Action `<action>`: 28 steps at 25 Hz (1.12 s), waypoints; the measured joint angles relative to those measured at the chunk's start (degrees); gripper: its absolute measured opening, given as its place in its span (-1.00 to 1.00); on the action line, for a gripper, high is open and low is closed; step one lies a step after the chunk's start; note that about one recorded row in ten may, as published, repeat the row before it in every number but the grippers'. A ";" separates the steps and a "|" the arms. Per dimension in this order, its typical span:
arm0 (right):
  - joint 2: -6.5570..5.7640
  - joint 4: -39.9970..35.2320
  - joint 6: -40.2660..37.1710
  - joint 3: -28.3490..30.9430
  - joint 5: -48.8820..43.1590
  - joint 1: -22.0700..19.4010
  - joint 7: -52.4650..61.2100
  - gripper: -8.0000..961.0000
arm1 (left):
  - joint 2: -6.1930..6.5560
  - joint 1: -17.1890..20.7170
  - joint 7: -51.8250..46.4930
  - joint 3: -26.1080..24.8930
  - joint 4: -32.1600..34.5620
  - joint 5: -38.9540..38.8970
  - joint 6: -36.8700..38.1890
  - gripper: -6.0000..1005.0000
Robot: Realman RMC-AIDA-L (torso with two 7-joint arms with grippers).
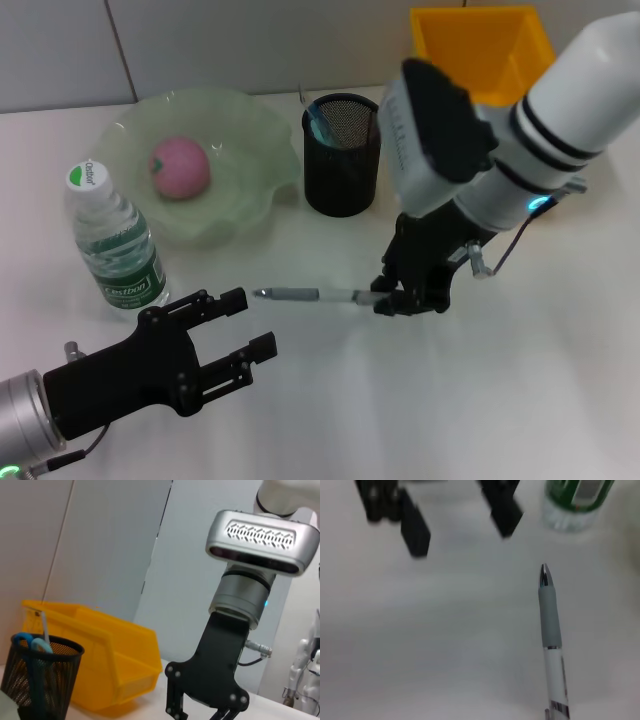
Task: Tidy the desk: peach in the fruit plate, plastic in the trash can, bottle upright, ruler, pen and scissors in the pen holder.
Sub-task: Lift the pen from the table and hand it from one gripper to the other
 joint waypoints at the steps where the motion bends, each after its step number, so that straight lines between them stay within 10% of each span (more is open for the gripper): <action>1: -0.01 -0.91 -0.38 1.00 0.91 -0.78 -0.06 -0.62 | 0.00 0.00 0.00 0.00 0.00 0.00 0.00 0.32; 13: -0.04 -5.31 -1.05 10.93 18.35 -13.65 -6.36 -0.62 | -0.27 -0.17 0.02 -0.49 -0.31 -1.63 4.37 0.32; 28: -0.11 13.64 -2.86 13.93 38.57 -17.93 -23.60 -0.62 | -0.73 -0.82 -1.09 -0.23 -5.79 -11.32 8.53 0.32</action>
